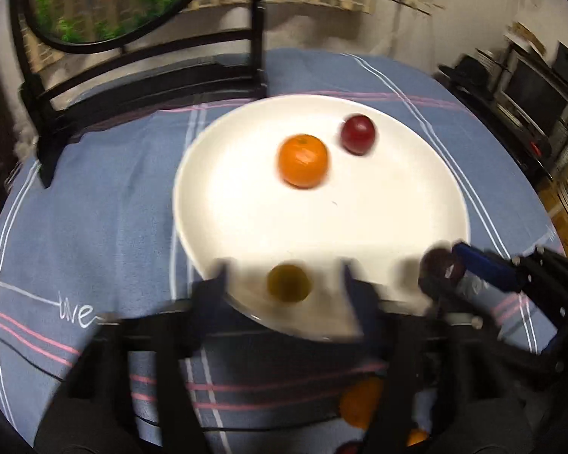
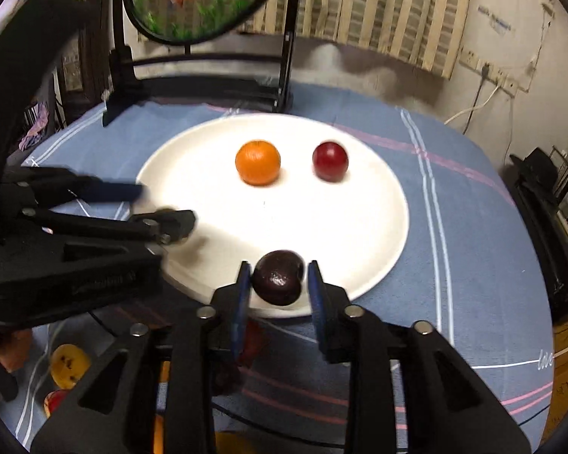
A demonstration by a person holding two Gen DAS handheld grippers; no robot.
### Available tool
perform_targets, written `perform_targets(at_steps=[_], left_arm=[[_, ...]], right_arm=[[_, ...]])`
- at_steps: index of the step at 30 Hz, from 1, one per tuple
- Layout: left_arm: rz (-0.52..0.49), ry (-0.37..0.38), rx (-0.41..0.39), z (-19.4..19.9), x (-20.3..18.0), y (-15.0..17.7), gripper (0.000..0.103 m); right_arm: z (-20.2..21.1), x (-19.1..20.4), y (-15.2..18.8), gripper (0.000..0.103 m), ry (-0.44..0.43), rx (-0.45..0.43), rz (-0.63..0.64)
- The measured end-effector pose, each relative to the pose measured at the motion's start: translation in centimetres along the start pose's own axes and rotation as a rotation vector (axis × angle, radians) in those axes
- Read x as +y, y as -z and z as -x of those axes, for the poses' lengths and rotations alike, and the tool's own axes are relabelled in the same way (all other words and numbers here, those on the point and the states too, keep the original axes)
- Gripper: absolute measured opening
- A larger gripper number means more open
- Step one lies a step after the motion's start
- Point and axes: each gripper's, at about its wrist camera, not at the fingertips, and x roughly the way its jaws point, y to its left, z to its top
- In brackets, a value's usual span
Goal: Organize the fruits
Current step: 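Lower both fruits onto the white plate and open both grippers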
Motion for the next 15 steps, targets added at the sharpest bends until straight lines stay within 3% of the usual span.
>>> perform_targets(at_steps=[4,9,15], left_arm=[[-0.016,0.008,-0.018,1.2,-0.2,0.2,0.074],[-0.018,0.023,-0.048,4.8,0.2,1.6,0.074],[-0.039,0.055,-0.079,9.8,0.4,6.3,0.078]], right_arm=[[0.6,-0.4,0.4,0.035,-0.006,0.005,-0.021],[4.4,-1.3,2.0,0.035,-0.032,-0.023,-0.071],[10.2,-0.7,6.6,0.035,-0.068,-0.055,-0.044]])
